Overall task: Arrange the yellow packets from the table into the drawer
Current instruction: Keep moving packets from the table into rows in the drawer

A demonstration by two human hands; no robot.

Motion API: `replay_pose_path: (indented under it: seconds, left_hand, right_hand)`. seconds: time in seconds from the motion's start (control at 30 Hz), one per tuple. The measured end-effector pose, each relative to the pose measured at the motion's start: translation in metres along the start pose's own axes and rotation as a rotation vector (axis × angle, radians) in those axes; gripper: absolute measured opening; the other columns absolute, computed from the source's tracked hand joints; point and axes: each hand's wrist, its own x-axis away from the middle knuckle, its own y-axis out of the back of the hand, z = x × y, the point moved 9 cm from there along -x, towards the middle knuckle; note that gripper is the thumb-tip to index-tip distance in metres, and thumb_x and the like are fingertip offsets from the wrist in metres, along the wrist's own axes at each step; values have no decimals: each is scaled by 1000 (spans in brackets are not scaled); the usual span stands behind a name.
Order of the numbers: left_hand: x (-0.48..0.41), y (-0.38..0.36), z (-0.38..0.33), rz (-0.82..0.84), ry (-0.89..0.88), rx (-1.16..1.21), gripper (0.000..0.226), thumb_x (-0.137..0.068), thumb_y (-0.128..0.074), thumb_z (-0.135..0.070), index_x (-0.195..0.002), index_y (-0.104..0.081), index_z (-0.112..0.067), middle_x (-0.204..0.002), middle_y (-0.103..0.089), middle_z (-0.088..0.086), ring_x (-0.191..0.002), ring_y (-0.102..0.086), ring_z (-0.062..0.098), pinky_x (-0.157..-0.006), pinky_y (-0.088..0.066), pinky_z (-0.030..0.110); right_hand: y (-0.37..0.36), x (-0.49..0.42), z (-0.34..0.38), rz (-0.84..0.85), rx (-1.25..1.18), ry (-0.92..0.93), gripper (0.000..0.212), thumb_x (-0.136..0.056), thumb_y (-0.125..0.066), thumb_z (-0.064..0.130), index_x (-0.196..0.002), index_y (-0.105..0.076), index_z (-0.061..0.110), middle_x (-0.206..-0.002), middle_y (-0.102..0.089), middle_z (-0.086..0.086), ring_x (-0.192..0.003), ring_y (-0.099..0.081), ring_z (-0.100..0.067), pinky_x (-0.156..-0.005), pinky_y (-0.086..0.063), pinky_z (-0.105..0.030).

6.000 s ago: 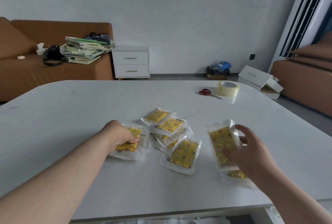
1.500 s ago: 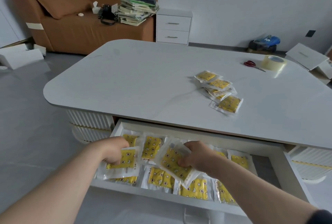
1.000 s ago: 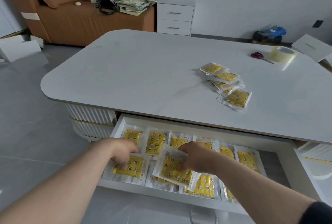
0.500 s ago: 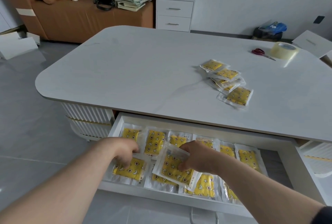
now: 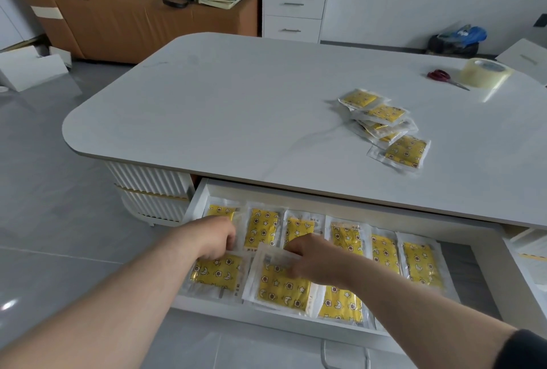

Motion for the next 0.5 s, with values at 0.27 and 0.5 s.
replay_pose_path:
  seconds: [0.27,0.5]
  left_hand:
    - [1,0,2,-5,10,24,39,-85,-52,8,-107,-69,-21,-115,-62,0,-91,-54,16,-75,-45,25]
    - [3,1,3,-5,11,22,43,-84,-48,9,-105,-67,-23,-99,-57,-4,-90,-56,17,-71,-46,26]
  right_hand:
    - [-4,-7,8,-22,13,63,31,-86,-69,13,-116,-65,18,-105,-67,-1,-94,-63,-18,-79,-54,-24]
    - [-5,-12,8,-93,115,58,35,-85,-68,23,-120,-63,25,-111,-66,3,-94,-64,-15,-82,-59,-30]
